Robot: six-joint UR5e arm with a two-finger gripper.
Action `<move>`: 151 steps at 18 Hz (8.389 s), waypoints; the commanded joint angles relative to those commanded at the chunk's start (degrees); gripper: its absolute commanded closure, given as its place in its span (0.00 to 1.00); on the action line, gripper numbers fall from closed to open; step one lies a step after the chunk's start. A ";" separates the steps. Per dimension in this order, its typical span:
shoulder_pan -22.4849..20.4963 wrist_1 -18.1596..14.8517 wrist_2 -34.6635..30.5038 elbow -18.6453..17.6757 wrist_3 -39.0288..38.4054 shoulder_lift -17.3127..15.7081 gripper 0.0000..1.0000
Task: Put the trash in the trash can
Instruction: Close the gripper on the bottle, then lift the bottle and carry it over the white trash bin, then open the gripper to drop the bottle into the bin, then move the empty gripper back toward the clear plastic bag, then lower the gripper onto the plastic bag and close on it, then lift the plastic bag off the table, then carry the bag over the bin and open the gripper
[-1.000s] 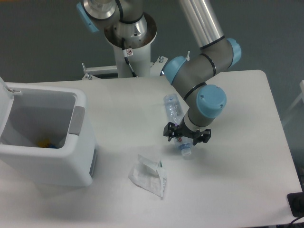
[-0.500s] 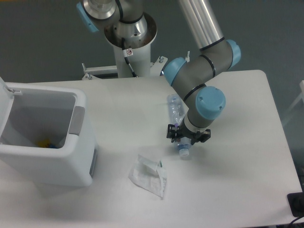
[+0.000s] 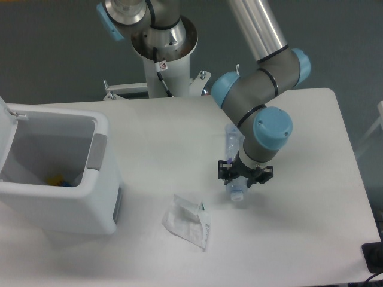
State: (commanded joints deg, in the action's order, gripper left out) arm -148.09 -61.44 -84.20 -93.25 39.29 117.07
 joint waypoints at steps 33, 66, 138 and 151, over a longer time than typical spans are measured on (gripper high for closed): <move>-2.90 -0.88 71.61 10.72 -1.67 -17.22 0.60; 3.80 3.96 68.12 8.09 0.00 -12.13 0.00; 3.95 2.99 23.45 4.66 -17.23 -8.42 1.00; 10.35 3.08 38.85 5.80 -21.53 -20.56 1.00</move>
State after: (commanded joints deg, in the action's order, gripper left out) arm -137.74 -58.36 -45.35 -87.45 17.76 96.51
